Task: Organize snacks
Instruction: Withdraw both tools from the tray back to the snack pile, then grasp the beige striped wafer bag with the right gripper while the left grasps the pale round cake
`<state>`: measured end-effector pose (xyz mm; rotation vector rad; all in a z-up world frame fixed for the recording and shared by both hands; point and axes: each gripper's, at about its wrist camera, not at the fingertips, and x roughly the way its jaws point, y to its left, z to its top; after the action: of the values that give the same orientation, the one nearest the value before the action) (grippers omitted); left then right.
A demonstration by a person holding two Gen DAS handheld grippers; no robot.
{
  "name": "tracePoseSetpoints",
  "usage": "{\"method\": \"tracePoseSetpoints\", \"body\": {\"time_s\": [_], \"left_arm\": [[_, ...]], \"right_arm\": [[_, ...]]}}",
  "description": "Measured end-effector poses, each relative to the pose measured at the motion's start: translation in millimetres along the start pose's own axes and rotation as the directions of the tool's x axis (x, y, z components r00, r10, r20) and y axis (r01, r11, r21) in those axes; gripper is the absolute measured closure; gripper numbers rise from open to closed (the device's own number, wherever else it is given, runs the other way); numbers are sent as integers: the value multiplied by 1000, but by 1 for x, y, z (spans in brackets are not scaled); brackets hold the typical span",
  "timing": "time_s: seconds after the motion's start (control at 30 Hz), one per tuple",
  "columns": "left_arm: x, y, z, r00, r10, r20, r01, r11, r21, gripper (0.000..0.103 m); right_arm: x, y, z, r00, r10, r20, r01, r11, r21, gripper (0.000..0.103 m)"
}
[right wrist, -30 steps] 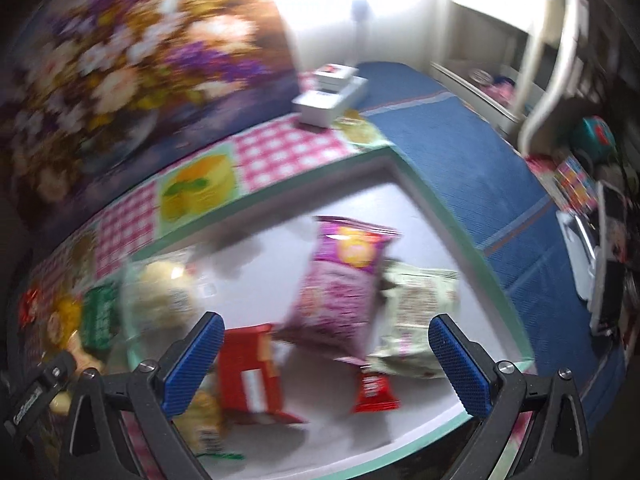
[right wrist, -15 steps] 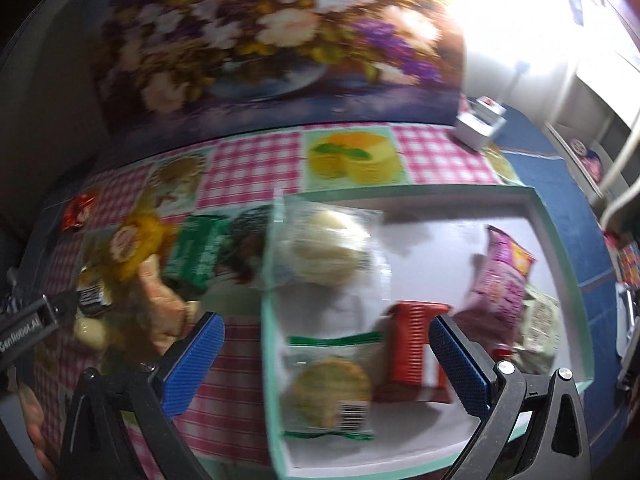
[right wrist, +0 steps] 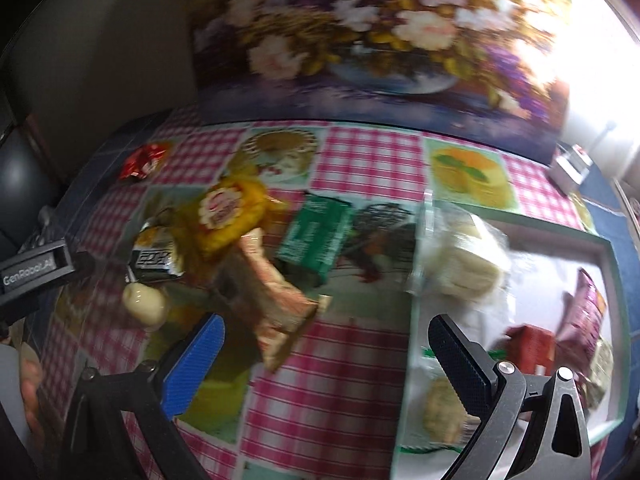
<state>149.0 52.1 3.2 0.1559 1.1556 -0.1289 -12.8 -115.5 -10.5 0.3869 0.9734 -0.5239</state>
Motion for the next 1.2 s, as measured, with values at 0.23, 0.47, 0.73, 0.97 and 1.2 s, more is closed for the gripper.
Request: {"method": "tracePoseSetpoints", "body": {"time_s": [0.23, 0.47, 0.73, 0.97, 1.2], "left_arm": [[29, -20, -7, 994, -51, -95, 54, 998, 27, 0], [47, -33, -10, 987, -74, -141, 80, 996, 35, 0], [62, -43, -16, 981, -81, -178, 89, 995, 38, 33], [60, -49, -21, 978, -118, -175, 126, 991, 39, 64], [51, -48, -21, 975, -148, -166, 153, 988, 22, 64]], "right_arm": [[20, 28, 3, 1000, 4, -1, -4, 994, -113, 0], [43, 43, 2, 1000, 6, -26, -10, 984, -180, 1], [56, 49, -2, 999, -3, -50, -7, 981, -196, 26], [55, 42, -1, 997, 40, -58, -49, 986, -157, 39], [52, 41, -2, 995, 73, -68, -81, 988, -132, 49]]}}
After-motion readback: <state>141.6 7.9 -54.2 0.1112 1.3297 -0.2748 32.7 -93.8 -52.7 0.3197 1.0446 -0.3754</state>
